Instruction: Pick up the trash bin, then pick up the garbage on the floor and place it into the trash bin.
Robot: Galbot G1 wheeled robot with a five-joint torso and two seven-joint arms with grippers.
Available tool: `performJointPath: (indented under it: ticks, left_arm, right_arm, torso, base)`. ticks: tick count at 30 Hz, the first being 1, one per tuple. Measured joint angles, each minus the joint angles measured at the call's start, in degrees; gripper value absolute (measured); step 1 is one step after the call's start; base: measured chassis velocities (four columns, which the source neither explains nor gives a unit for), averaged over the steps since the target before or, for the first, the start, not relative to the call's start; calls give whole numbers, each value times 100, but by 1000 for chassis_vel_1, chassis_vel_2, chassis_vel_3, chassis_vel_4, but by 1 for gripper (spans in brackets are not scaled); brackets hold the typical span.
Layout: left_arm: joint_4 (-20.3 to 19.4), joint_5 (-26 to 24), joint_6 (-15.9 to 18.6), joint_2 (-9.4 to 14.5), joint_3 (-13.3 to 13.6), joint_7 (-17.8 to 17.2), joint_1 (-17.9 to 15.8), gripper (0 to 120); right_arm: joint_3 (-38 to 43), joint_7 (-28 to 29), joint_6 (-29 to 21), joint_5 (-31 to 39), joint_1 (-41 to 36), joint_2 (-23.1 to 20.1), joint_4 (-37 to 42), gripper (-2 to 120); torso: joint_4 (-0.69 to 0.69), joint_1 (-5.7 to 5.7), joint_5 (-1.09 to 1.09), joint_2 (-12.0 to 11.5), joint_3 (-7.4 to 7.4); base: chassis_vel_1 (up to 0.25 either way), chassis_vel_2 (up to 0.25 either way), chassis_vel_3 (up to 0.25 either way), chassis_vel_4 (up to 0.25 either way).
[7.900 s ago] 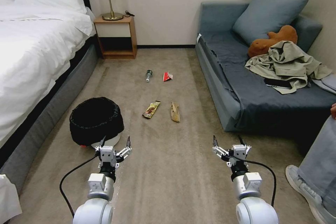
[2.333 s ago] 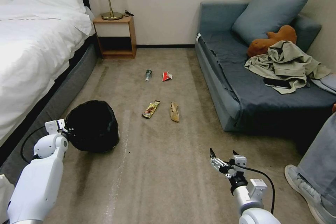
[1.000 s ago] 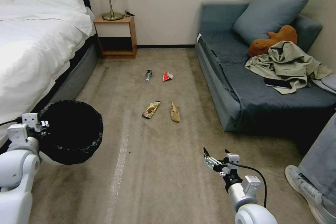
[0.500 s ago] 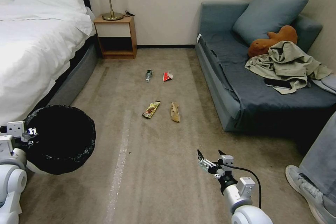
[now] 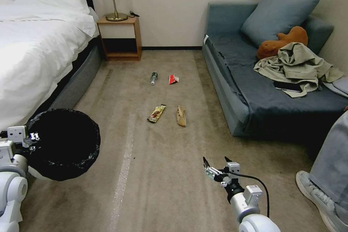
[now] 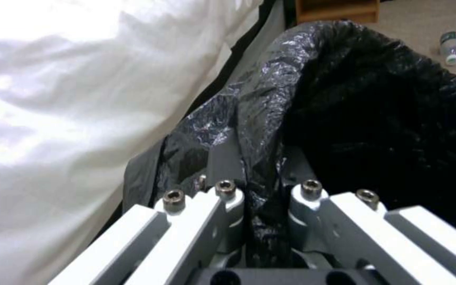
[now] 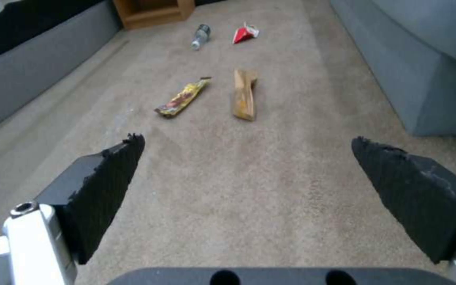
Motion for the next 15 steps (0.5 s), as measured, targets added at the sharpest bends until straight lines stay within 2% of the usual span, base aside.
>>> performJointPath:
  ticks: [7,15]
  left_arm:
    - [-30,-14,-21,3,-9,7,28,5]
    - [-39,-18,-42,-1,-8,10,34,5]
  right_arm:
    - [0,-50,113,-46,-27,16,-65,100]
    - [23,-62,182,-67,-72,21,-108,100]
  torso:
    - [0,0,0,0,0]
    - [0,0,0,0,1]
  base:
    - [-18,13,9,-10]
    - [-106,113,117,-117]
